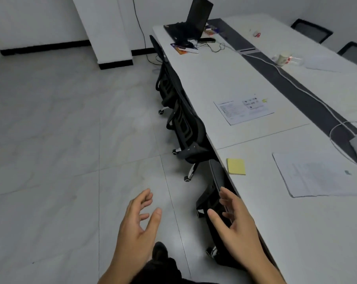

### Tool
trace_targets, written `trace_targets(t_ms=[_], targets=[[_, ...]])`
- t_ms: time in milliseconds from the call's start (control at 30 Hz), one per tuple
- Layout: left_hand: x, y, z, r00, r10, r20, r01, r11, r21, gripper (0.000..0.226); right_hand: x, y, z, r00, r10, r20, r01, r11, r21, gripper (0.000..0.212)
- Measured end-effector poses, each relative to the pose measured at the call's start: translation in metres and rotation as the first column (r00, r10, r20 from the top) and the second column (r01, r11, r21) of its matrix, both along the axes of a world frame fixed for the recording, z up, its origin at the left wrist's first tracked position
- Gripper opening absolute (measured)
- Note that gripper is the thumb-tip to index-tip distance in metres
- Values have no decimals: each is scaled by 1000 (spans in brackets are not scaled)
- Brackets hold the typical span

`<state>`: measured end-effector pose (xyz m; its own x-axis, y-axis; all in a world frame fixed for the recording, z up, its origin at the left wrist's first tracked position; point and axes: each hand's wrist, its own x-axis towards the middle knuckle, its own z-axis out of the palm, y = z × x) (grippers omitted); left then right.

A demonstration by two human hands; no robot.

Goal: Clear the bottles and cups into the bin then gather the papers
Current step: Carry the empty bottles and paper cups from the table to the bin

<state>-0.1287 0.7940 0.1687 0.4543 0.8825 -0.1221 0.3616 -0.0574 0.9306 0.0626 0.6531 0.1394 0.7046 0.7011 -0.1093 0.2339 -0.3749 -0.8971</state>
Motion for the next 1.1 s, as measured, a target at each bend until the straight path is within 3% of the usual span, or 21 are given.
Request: trace_targets(t_ms=[233,433,667,867,1100], targets=[[121,165,23,937,-337,-92,341,939,38,43,60,86,5,933,-359,-39,359,933,20,58],[237,237,13,863,-487,-134,496,868,34,44,126,140,-21,823,-558,-109,563,826,21,58],[340,301,17,800,-575,-172,585,811,12,43,222,221,-23,806,-582,-106,586,810,11,59],[380,363,22,832,-533,-155,543,839,32,43,270,283,-19,825,-558,-88,560,828,0,59],[393,488,15,884,-448,-133,457,889,43,44,311,417,-12,859,-507,-70,508,861,0,58]])
